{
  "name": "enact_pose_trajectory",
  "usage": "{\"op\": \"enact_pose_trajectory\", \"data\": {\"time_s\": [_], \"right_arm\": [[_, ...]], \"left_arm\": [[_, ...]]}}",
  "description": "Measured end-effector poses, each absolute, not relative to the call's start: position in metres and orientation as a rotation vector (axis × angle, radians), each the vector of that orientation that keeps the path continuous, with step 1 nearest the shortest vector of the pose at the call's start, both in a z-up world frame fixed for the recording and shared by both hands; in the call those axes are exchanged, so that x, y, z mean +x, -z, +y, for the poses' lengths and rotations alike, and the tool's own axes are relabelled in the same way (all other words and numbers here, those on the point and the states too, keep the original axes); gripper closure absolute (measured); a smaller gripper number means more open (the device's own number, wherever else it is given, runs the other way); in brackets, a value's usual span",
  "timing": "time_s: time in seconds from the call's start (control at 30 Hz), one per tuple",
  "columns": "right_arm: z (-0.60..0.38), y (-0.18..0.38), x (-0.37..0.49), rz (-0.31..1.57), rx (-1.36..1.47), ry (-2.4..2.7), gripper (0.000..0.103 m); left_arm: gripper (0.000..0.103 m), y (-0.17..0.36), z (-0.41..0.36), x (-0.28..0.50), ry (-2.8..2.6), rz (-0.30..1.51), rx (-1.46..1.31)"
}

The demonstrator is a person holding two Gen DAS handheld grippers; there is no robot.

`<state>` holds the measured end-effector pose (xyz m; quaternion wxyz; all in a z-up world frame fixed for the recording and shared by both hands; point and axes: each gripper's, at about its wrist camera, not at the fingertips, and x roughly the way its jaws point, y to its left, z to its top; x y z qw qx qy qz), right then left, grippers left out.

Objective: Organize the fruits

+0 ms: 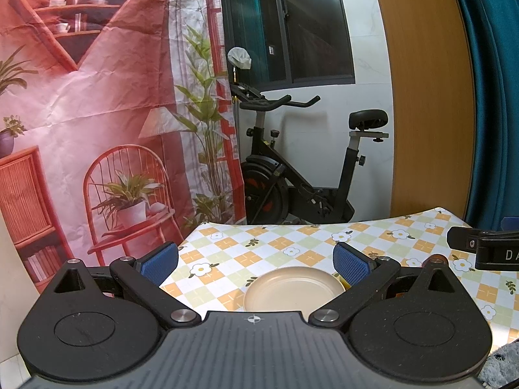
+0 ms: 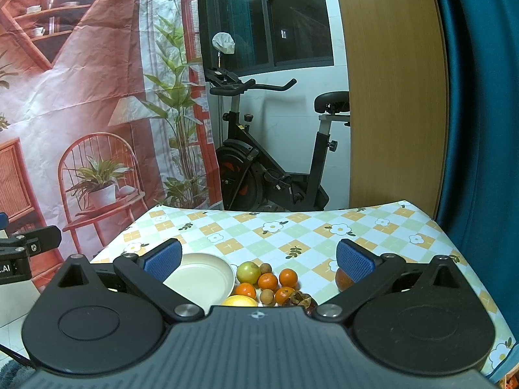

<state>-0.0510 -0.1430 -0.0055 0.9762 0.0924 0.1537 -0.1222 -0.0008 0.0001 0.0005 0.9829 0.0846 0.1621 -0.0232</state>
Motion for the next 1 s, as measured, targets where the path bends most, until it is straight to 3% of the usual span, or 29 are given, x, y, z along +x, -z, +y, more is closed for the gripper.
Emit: {"op": "enact_pose_trajectory", "data": {"time_s": [0.73,1.0], "right_arm": [[-0.144,0.006,-0.052,0.308,0.191,0.246,0.000],[-0.151,0.009,-0.041,0.310,0.175,0.234,0.000]], "left_arm": [[0.000,0.003,-0.002,-0.002,0.052,0.341,0.162],[0.000,0.010,-0.005,0.034,0.033,0.387,0.185]]}}
